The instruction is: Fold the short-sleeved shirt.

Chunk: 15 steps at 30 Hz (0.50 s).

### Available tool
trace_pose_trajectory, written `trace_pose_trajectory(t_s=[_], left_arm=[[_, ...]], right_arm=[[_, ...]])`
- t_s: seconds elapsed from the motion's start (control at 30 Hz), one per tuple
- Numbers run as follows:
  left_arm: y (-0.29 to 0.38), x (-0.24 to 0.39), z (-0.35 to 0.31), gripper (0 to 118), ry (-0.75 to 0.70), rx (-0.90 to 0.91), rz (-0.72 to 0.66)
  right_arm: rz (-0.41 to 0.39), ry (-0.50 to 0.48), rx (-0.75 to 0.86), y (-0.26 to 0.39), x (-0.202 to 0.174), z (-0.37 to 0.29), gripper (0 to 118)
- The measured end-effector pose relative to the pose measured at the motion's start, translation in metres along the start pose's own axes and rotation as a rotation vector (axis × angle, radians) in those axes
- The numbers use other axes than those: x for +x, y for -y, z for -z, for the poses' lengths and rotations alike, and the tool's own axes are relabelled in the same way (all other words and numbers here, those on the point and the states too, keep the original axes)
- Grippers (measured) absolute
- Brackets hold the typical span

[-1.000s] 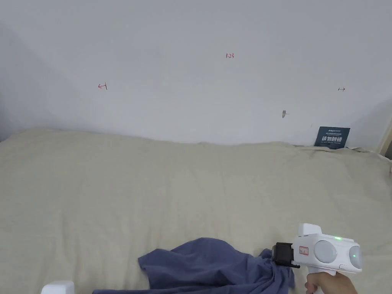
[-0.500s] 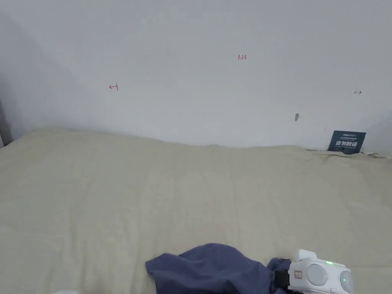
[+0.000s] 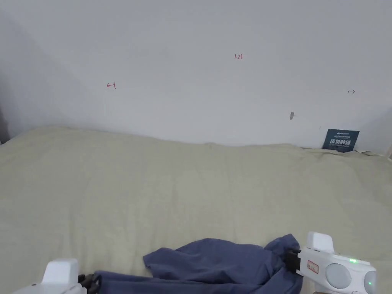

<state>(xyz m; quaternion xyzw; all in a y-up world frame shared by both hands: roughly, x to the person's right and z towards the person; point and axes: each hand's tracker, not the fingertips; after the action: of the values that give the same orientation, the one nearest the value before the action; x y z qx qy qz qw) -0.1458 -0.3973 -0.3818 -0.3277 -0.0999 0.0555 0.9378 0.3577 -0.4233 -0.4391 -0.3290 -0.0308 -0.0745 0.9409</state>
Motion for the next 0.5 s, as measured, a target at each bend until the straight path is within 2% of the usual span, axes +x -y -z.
trace_pose_trajectory(t_s=[0.2, 0.3, 0.37, 0.4, 0.5], left_arm=[[-0.049, -0.002, -0.018, 0, -0.011, 0.088, 0.017], [-0.078, -0.008, -0.028, 0, -0.024, 0.137, 0.027], [-0.099, -0.013, -0.035, 0, -0.036, 0.163, 0.03], [-0.108, -0.016, -0.037, 0, -0.041, 0.174, 0.032], [-0.136, -0.021, -0.046, 0, -0.061, 0.211, 0.038]], right_arm=[[-0.112, 0.003, 0.14, -0.029, -0.019, -0.064, 13], [-0.131, 0.008, 0.192, -0.045, -0.026, -0.091, 13], [-0.18, 0.067, 0.234, -0.058, -0.031, -0.106, 13], [-0.195, 0.063, 0.246, -0.063, -0.033, -0.112, 13], [-0.187, 0.093, 0.285, -0.08, -0.038, -0.129, 13]])
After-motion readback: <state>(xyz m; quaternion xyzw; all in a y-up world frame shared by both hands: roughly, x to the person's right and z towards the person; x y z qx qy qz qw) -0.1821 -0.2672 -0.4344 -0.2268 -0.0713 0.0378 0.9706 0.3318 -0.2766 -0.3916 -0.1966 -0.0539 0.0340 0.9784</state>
